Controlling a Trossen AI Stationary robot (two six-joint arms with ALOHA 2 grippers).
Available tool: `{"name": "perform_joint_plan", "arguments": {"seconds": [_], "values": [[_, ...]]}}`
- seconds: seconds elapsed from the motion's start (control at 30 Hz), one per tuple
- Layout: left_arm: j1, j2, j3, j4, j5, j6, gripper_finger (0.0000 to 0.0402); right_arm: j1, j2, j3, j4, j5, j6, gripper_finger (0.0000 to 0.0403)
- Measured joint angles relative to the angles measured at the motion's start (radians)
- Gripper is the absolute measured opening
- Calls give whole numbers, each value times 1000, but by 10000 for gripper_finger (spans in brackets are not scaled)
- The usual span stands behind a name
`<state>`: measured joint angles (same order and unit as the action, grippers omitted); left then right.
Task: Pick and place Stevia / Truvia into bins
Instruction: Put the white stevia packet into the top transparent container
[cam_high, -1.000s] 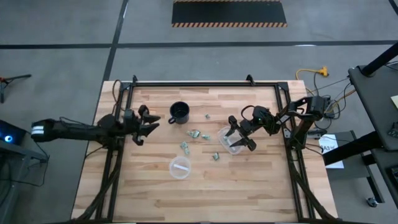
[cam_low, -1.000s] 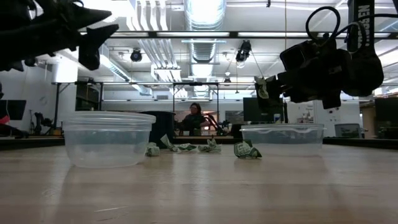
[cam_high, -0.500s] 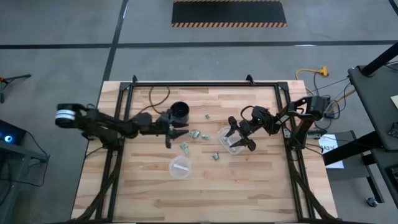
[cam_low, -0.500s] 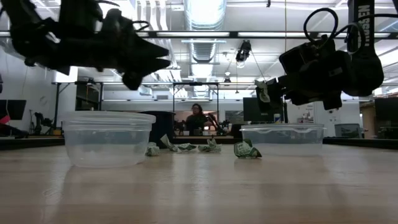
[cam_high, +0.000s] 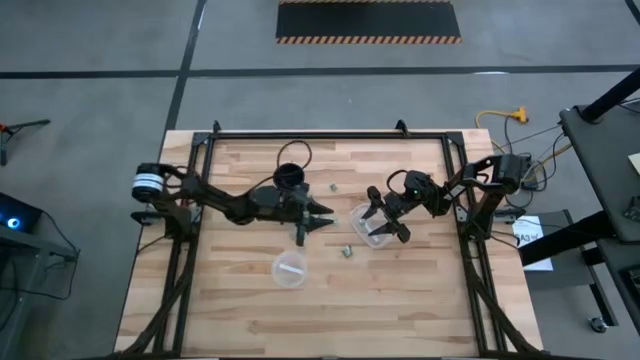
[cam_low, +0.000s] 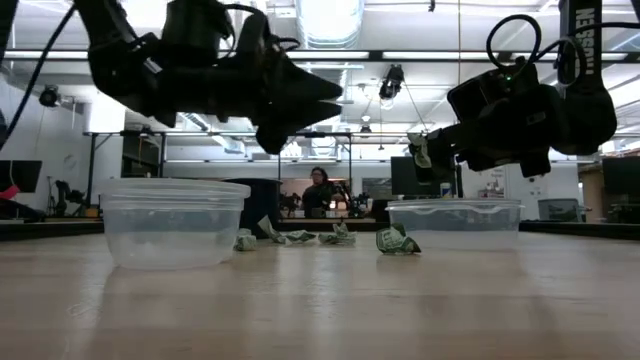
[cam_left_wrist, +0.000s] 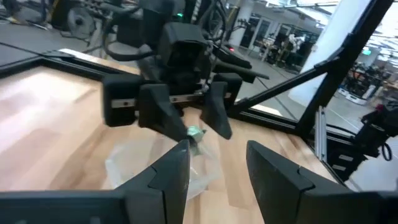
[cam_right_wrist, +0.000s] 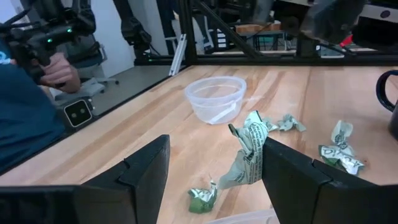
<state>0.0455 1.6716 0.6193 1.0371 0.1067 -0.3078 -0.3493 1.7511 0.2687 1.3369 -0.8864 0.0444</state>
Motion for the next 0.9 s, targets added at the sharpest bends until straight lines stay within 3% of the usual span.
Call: {"name": "perform_joint_plan", "arguments": {"seconds": [0.4,0.9], "values": [[-19,171,155,1,10,-24,141,0,-1,-1,0,-1,4,224],[-20,192,208,2,17,-29,141,0,-2,0,1,-2,8,224]]}}
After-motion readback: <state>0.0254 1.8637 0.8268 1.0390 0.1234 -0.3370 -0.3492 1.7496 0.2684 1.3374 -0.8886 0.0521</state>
